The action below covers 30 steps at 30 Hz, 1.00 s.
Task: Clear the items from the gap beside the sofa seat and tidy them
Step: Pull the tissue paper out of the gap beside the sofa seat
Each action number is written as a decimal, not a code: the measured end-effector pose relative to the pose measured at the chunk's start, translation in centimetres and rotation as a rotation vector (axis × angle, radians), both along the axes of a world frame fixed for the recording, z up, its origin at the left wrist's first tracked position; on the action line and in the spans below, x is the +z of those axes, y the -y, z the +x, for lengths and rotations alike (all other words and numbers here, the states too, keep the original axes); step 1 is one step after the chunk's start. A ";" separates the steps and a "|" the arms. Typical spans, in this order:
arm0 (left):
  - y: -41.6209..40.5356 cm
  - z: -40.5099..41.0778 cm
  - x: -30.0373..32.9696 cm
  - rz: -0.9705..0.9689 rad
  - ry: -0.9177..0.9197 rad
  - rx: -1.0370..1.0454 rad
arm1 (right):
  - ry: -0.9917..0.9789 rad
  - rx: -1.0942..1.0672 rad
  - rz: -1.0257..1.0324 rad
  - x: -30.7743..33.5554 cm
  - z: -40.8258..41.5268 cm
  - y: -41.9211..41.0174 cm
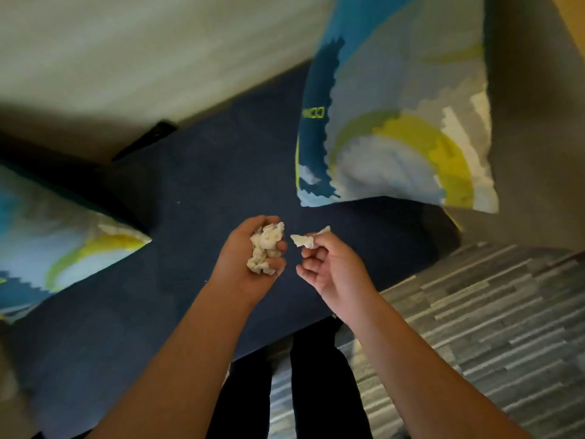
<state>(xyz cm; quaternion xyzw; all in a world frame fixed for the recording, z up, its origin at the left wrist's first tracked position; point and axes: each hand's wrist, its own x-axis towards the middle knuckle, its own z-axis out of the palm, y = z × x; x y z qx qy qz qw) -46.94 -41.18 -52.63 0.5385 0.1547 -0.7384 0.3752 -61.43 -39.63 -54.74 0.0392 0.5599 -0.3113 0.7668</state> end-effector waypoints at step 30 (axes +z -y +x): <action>-20.2 26.9 4.0 -0.064 0.017 0.638 | -0.059 0.652 -0.242 7.4 29.4 -10.8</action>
